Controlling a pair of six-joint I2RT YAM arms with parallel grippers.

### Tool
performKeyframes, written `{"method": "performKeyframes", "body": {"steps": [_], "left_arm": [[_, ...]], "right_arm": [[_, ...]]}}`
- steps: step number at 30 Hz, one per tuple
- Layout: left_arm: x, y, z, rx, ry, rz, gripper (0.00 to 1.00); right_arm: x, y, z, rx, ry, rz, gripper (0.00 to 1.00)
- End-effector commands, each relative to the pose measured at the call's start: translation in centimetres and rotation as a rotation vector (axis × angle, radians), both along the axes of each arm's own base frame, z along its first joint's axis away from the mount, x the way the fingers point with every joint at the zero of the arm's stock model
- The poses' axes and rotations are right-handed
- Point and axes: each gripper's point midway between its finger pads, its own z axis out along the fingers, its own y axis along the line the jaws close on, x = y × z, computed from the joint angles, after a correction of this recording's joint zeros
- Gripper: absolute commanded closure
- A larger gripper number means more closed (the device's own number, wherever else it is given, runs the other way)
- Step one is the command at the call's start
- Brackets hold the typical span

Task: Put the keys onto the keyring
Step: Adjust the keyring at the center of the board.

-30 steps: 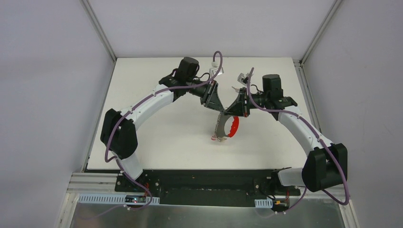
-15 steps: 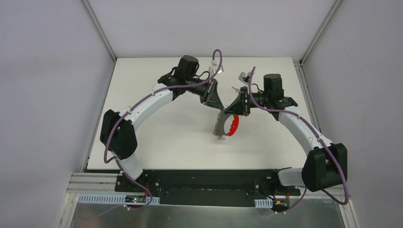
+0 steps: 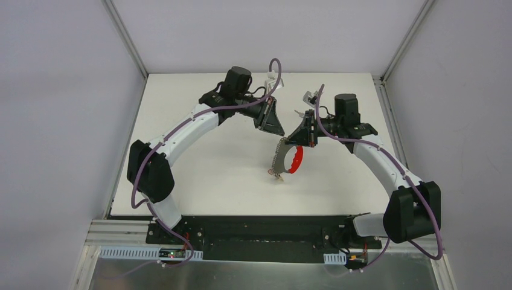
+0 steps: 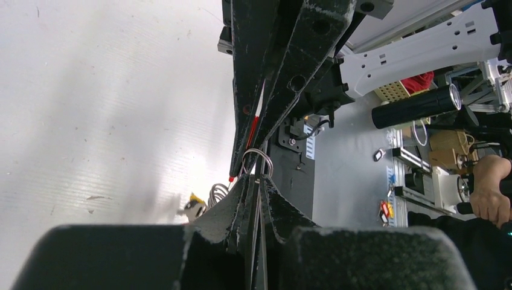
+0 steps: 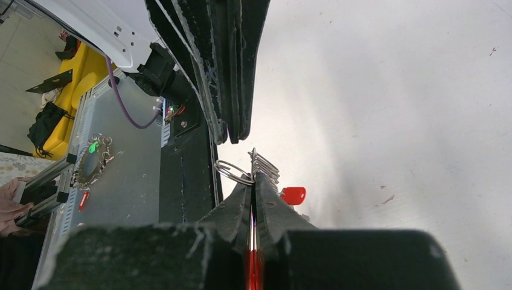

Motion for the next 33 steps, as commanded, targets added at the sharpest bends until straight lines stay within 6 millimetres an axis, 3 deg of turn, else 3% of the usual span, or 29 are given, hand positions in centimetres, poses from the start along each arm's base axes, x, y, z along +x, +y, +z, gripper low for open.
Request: {"method": "performKeyframes", "body": {"steps": [1,7,13,33], "left_arm": [[0.3,-0.2,1.3,-0.015,-0.042,0.0,0.92],[-0.6,0.1,0.6,0.019,-0.068,-0.023,0.81],[-1.5,0.2,0.2,0.067,-0.122,-0.043,0.77],[-1.5,-1.0,-0.1,0.116,-0.192,-0.071,0.75]], "right_arm": [[-0.3,0.2,0.9,0.029,-0.022,0.026,1.0],[-0.2,0.2,0.8,0.023,-0.019,0.017,1.0],[0.0,0.3,0.7,0.025,0.003,0.018,1.0],[-0.1,0.4,0.4,0.029,0.026,0.028,1.0]]}}
